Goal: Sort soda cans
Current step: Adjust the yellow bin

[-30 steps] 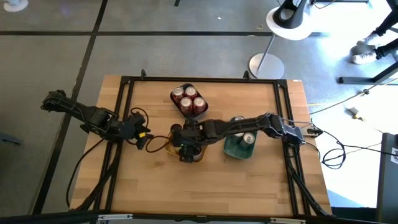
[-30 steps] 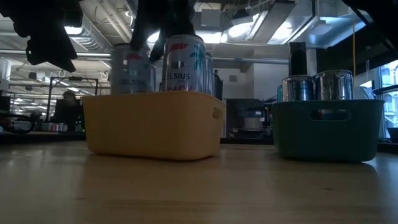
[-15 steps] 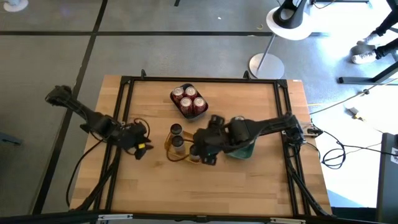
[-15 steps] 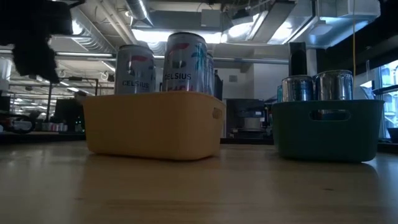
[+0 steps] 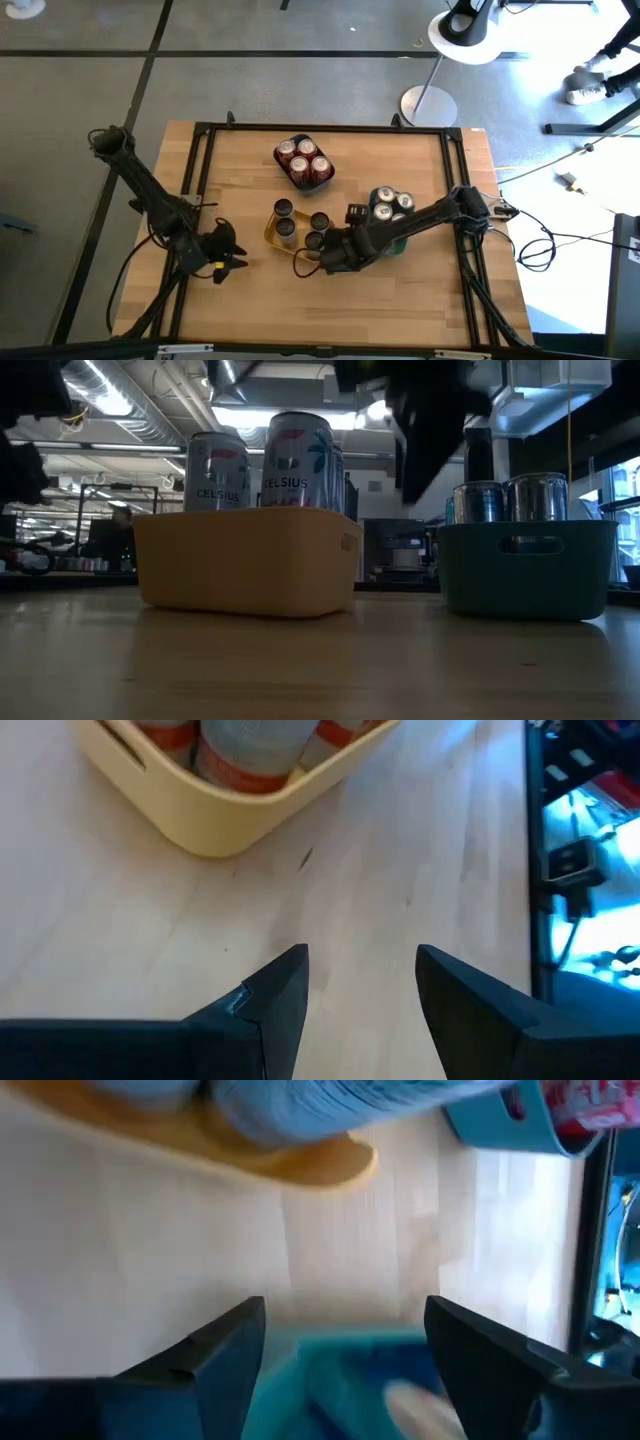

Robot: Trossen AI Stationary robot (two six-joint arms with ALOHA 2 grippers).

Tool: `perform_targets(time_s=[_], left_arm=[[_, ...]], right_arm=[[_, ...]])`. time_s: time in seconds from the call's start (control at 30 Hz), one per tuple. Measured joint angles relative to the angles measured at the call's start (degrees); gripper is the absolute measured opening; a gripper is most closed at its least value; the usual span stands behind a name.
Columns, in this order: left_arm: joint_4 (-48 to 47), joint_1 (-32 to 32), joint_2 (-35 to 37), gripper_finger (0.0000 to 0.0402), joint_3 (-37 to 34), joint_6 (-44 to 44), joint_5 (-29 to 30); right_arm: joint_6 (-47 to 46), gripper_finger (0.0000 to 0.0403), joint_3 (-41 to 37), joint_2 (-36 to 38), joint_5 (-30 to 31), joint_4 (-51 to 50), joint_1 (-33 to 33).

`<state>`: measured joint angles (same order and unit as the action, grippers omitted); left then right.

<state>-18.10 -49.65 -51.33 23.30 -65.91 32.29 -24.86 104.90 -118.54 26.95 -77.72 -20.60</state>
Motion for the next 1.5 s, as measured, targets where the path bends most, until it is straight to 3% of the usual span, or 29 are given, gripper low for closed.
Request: perform_targets(time_s=[0.2,0.53,0.87,1.2,1.5], left_arm=[[5.4,-1.0,-8.5,0.0177,-0.5,-2.3,2.3],[8.8,1.3,-18.8,0.0177,-0.5,-9.7,14.2],[14.8,4.8,-26.8,0.0177,-0.5,-11.3,14.3],[1.0,7.6,-27.4,0.0177,-0.5,-23.3,14.1],[-4.3,11.7,-27.4,0.0177,-0.6,-22.6,15.2]], right_arm=[[-0.2,0.0258,-13.8,1.6,6.0,16.6,0.4],[2.6,0.0255,-20.9,1.8,14.6,30.7,1.1],[4.2,0.0255,-23.2,1.8,11.0,41.1,2.3],[5.8,0.0255,-23.2,1.8,2.3,49.5,2.3],[8.8,0.0255,-23.2,0.8,0.4,59.7,2.2]])
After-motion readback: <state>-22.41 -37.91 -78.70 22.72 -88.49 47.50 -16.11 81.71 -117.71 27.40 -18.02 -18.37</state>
